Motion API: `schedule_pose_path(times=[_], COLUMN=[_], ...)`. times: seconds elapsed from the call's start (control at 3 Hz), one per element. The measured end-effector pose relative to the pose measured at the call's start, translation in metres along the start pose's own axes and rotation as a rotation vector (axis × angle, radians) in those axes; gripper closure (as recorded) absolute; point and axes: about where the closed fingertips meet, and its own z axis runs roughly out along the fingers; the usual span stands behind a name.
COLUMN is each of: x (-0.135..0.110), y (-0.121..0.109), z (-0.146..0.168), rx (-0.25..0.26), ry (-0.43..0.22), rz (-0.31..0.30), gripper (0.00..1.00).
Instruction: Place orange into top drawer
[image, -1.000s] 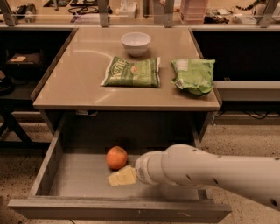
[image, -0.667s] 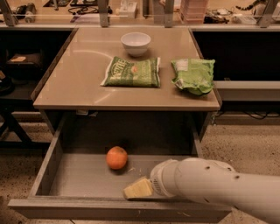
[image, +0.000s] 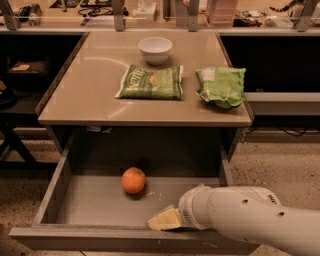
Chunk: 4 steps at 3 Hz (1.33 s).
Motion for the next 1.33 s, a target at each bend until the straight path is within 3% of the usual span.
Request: schedule_pose_path(times=[0.33,0.67,1.33], x=[-0.006,-0.032,-0.093], y=[-0.010,-0.039,-0.056], z=[-0.009,-0.065,-0.194], rx=[0.017,0.098,0.339], ry=[-0.006,-0.060,-0.094], rz=[0.023,0.087,0.138], gripper=[0.00,0.00,0.00])
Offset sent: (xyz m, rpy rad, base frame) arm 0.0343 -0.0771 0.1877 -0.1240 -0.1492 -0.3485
